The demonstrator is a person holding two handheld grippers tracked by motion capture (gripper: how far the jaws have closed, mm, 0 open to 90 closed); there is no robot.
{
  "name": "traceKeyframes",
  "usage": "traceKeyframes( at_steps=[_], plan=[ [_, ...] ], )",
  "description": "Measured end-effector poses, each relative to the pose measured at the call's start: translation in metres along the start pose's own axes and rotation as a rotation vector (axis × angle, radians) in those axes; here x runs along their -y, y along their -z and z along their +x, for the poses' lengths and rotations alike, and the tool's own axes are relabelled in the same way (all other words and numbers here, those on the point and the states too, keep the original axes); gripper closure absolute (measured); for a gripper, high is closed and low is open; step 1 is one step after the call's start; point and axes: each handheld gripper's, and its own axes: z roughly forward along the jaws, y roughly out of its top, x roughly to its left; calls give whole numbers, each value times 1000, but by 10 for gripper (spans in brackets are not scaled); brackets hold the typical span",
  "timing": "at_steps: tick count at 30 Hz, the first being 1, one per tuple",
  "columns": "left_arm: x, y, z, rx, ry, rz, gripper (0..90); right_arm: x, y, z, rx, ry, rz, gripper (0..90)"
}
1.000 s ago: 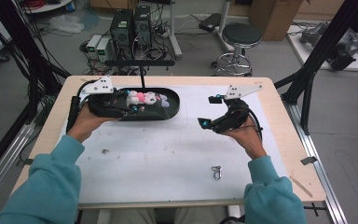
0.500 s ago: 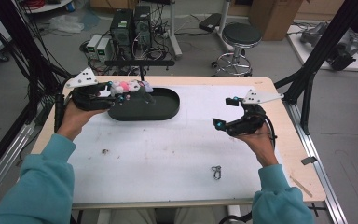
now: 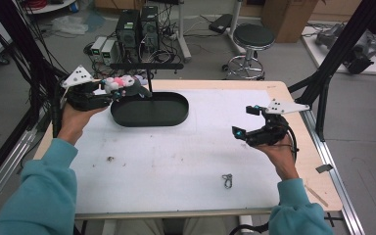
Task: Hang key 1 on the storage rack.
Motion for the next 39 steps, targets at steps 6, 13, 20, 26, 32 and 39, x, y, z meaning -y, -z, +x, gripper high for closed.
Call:
traceKeyframes(
  at_steps=[6, 13, 20, 26, 32, 39],
  plan=[
    [-10, 2, 5, -61, -7, -2, 529, 4, 3, -1, -1, -8, 1, 6],
    [-15, 2, 11, -114, -3, -7, 529, 8, 8, -2, 7, -20, -9, 6],
    [-17, -2, 18, -133, 30, -19, 529, 10, 11, -2, 11, -21, -16, 6],
    [-20, -6, 19, -140, 22, -14, 529, 10, 12, -3, 12, -27, -21, 6],
    [-22, -10, 20, -147, 22, -12, 530, 11, 12, -3, 13, -28, -18, 6],
    [-22, -15, 21, -149, 28, -13, 530, 11, 13, -5, 13, -29, -19, 6]
  ],
)
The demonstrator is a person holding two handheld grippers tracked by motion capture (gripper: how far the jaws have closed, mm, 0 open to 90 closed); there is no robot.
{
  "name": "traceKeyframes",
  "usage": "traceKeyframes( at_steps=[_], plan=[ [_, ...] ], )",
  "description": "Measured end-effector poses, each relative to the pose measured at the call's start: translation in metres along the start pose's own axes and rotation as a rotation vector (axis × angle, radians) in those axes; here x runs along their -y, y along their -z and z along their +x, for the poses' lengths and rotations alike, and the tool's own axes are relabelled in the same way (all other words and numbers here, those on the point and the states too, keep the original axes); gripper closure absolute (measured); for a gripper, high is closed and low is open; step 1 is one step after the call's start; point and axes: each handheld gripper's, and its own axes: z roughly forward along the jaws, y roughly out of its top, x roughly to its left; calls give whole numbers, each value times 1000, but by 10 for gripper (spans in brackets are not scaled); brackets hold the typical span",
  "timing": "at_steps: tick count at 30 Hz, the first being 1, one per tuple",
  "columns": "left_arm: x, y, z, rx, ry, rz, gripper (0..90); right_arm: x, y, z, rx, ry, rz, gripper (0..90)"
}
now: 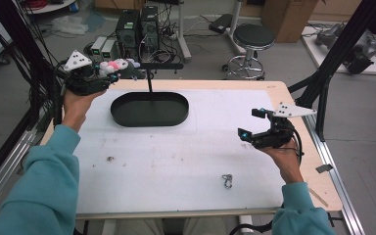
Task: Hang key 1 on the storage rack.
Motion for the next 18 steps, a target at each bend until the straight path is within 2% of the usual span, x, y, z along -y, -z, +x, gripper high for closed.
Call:
traceKeyframes(
  at_steps=[18],
  plan=[
    [-7, -6, 0, -9, 5, -20, 529, 1, -1, -2, -4, -7, 6, 6]
  ],
)
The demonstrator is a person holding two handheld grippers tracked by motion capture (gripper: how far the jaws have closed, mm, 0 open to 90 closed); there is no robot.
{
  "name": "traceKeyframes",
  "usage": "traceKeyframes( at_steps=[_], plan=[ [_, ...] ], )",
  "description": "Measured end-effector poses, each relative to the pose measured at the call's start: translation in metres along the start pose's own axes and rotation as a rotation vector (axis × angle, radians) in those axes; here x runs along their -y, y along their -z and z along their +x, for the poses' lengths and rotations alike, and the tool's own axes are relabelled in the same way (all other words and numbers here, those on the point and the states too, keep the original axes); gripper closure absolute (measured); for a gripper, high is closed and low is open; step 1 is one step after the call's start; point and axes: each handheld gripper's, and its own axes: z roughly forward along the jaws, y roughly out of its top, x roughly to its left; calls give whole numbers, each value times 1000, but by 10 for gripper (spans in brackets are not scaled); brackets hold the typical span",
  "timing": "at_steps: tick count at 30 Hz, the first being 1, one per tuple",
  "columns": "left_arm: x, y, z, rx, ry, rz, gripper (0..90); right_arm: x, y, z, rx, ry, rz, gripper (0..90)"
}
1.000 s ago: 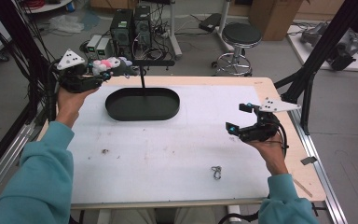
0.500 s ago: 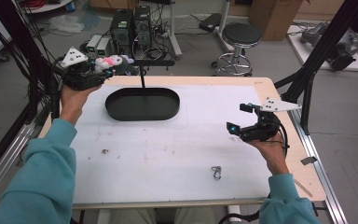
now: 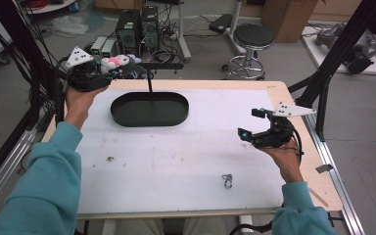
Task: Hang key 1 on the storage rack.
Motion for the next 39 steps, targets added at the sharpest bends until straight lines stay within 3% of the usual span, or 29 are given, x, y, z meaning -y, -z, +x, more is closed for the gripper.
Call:
traceKeyframes(
  at_steps=[18, 34, 39],
  plan=[
    [-6, -5, -5, -2, -7, -13, 529, 0, -1, -1, -4, 2, 0, 6],
    [-3, -16, -22, 51, -7, 9, 529, 1, 0, -1, -6, -4, 2, 6],
    [6, -17, -27, 72, 4, 27, 529, 1, 0, -1, -7, -3, 3, 6]
  ],
)
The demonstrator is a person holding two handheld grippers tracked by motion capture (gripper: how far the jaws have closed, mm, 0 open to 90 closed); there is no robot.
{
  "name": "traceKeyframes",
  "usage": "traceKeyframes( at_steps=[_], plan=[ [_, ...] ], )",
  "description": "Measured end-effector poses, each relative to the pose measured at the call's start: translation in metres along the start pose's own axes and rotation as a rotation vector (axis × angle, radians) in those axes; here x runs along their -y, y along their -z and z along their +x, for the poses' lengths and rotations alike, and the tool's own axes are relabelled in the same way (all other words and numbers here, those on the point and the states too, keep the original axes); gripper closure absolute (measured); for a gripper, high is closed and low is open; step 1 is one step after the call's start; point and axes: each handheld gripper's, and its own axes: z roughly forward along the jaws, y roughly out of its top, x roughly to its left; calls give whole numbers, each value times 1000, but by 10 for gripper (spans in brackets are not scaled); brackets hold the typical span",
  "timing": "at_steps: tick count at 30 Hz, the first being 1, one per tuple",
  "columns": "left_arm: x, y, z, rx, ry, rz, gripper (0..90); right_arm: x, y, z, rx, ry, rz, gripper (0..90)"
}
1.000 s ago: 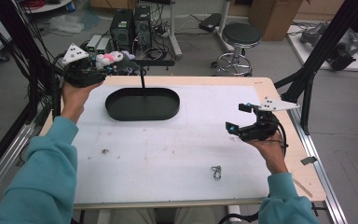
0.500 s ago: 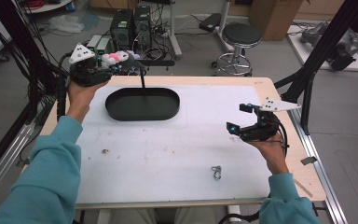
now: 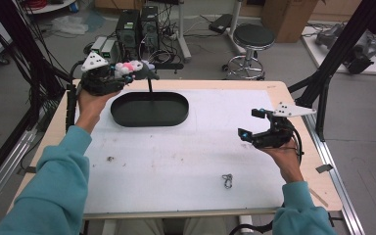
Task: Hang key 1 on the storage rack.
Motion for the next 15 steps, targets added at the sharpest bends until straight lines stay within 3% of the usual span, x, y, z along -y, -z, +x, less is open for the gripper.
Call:
traceKeyframes(
  at_steps=[15],
  plan=[
    [19, 1, -10, 19, -10, 43, 529, 1, -3, 2, -6, 0, 8, 6]
  ],
)
